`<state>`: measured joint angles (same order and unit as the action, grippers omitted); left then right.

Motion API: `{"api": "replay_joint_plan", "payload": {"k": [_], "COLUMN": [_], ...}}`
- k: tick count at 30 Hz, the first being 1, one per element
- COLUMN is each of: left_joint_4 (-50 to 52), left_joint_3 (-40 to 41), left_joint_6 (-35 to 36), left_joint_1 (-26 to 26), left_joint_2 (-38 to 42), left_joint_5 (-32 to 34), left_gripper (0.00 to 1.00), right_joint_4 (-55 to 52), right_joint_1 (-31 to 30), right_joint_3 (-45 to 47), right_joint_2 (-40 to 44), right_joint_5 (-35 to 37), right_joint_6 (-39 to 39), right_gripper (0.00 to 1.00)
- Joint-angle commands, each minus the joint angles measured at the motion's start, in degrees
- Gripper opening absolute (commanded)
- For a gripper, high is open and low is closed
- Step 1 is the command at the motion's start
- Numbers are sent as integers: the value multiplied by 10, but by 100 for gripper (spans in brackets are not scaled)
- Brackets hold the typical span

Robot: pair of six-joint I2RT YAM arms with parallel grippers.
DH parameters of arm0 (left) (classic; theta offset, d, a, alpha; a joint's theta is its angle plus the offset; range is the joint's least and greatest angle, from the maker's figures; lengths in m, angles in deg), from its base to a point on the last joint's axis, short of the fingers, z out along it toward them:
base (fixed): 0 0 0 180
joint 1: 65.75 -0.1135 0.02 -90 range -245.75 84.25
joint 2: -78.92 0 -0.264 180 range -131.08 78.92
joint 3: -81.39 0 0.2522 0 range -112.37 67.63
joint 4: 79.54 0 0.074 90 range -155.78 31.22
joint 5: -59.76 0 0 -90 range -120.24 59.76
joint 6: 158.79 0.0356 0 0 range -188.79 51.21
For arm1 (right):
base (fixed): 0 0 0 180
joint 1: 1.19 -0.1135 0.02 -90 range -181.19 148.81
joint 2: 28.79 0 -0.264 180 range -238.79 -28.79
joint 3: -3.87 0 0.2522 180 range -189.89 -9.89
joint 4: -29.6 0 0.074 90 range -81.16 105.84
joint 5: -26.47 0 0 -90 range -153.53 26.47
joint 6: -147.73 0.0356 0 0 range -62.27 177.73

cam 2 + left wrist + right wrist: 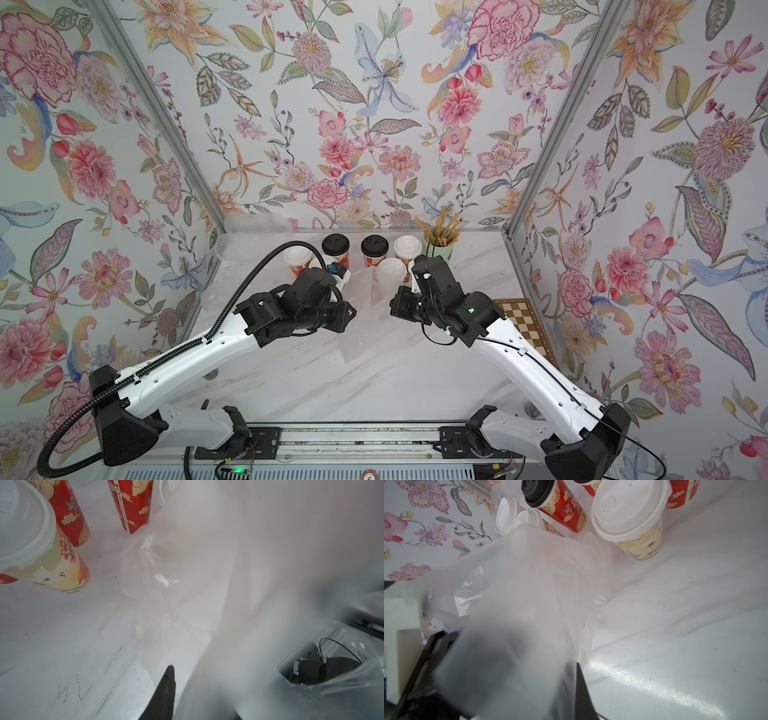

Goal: Pack milk tea into plastic carrier bags
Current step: Adjust the plastic carrier bag at the center of the board.

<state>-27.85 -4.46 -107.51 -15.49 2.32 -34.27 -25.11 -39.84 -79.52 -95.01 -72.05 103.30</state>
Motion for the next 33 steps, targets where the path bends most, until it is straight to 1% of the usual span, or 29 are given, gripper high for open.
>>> {"api": "replay_joint_plan", "payload": {"k": [1, 2, 6, 9, 10, 13, 18, 21, 23, 25, 28, 29, 33], "left_joint_4": [14, 9, 2, 30, 43, 80, 138, 171, 180, 170, 110, 77, -41], "left_joint_3": [11, 13, 20, 15, 14, 12, 18, 27, 34, 41, 55, 64, 96], "left_joint_6": [8, 8, 9, 16, 18, 21, 4, -11, -18, -26, -38, -44, -61], "left_joint_1": [-5, -4, -9, -12, -13, -15, -16, -17, -17, -17, -17, -17, -24], "left_joint_2": [16, 18, 24, 26, 27, 33, 51, 61, 68, 77, 96, 103, 116], "left_joint_5": [3, -2, -10, 8, 17, 43, 86, 106, 105, 93, 49, 32, -23], "left_gripper": [38, 37, 24, 15, 14, 10, 9, 9, 9, 10, 18, 23, 48], "right_joint_4": [-32, -33, -59, -99, -117, -166, -232, -242, -241, -239, -206, -190, -151], "right_joint_1": [2, 2, 0, 0, 0, 1, 1, 1, 0, -6, -21, -25, -29], "right_joint_3": [4, 5, -4, -21, -29, -46, -67, -74, -83, -93, -94, -90, -79], "right_joint_2": [5, 3, -3, -11, -15, -26, -46, -58, -71, -84, -98, -103, -117], "right_joint_5": [-4, -9, -17, -5, 1, 19, 65, 80, 81, 73, 48, 33, -12], "right_joint_6": [-19, -21, -36, -56, -65, -88, -111, -118, -121, -131, -155, -165, -184], "right_gripper": [0, 0, 0, 0, 0, 0, 0, 0, 0, 0, 0, 0, 0]}}
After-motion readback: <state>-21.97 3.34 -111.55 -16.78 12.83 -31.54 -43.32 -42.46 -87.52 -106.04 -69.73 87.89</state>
